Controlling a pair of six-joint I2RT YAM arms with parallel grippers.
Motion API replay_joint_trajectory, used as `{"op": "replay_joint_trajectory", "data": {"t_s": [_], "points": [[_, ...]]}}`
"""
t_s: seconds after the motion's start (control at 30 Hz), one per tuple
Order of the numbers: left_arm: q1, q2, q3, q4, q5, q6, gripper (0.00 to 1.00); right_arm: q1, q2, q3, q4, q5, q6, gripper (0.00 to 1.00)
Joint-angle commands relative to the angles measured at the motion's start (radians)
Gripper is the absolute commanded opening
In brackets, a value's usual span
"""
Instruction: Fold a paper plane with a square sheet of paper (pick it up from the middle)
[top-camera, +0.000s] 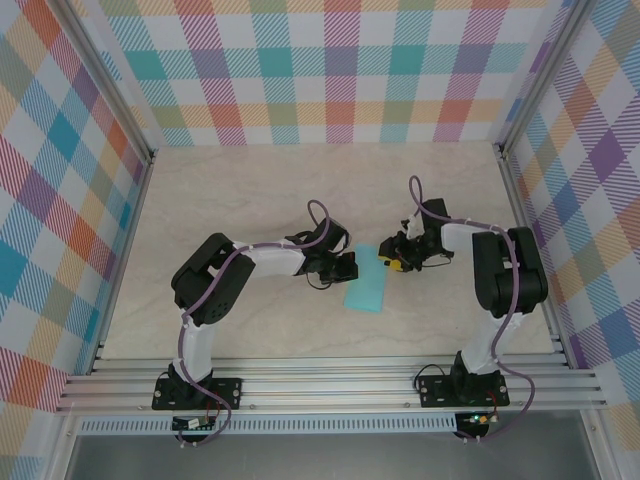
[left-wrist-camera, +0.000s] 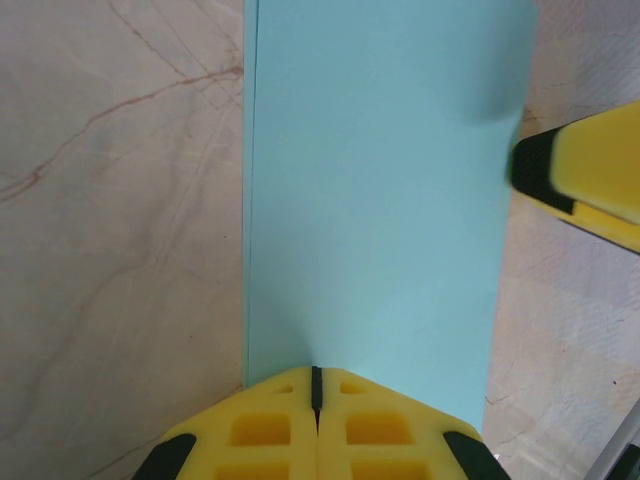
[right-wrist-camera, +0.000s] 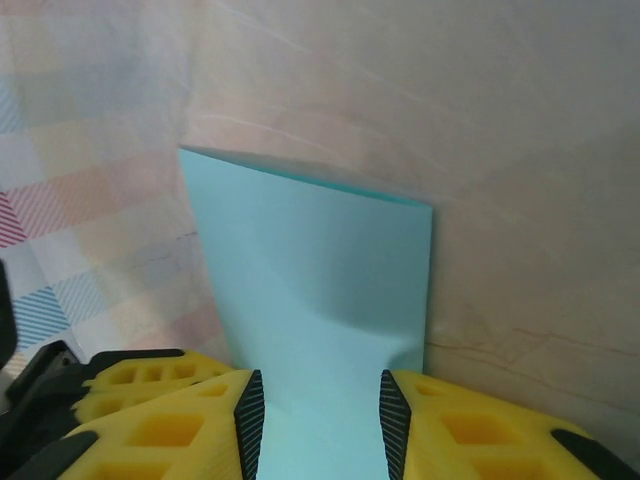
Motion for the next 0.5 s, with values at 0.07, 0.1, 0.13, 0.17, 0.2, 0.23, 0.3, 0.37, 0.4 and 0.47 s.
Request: {"op": "replay_joint_trajectory", "data": {"t_s": [0.07, 0.1, 0.13, 0.17, 0.2, 0.23, 0.3, 0.37, 0.4, 0.47], "points": [[-0.012, 0.018, -0.021, -0.106, -0.024, 0.014, 0.00, -0.001, -0.008, -0.010, -0.023, 0.022, -0.031, 0.39], [-0.011, 0.018, -0.021, -0.106, -0.023, 0.014, 0.00, -0.001, -0.028, -0.011, -0.032, 0.028, -0.037, 0.39], [-0.013, 0.018, -0.019, -0.106, -0.023, 0.013, 0.00, -0.001, -0.053, -0.014, -0.042, 0.025, -0.042, 0.39], [-0.012, 0.018, -0.019, -0.106, -0.022, 0.013, 0.00, -0.001, -0.072, -0.018, -0.052, 0.020, -0.042, 0.39], [-0.013, 0.019, -0.019, -0.106, -0.022, 0.013, 0.00, -0.001, -0.091, -0.022, -0.055, 0.009, -0.043, 0.39], [-0.013, 0.018, -0.019, -0.107, -0.021, 0.014, 0.00, -0.001, -0.107, -0.034, -0.050, -0.011, -0.038, 0.39], [-0.014, 0.018, -0.019, -0.108, -0.022, 0.014, 0.00, 0.007, -0.137, -0.067, -0.031, -0.036, -0.021, 0.39], [-0.014, 0.019, -0.019, -0.106, -0.022, 0.013, 0.00, 0.020, -0.156, -0.102, -0.007, -0.057, -0.009, 0.40], [-0.012, 0.019, -0.019, -0.106, -0.023, 0.014, 0.00, 0.026, -0.158, -0.116, -0.002, -0.059, -0.005, 0.40], [-0.014, 0.020, -0.017, -0.106, -0.021, 0.014, 0.00, 0.033, -0.156, -0.134, 0.003, -0.052, -0.009, 0.40]]}}
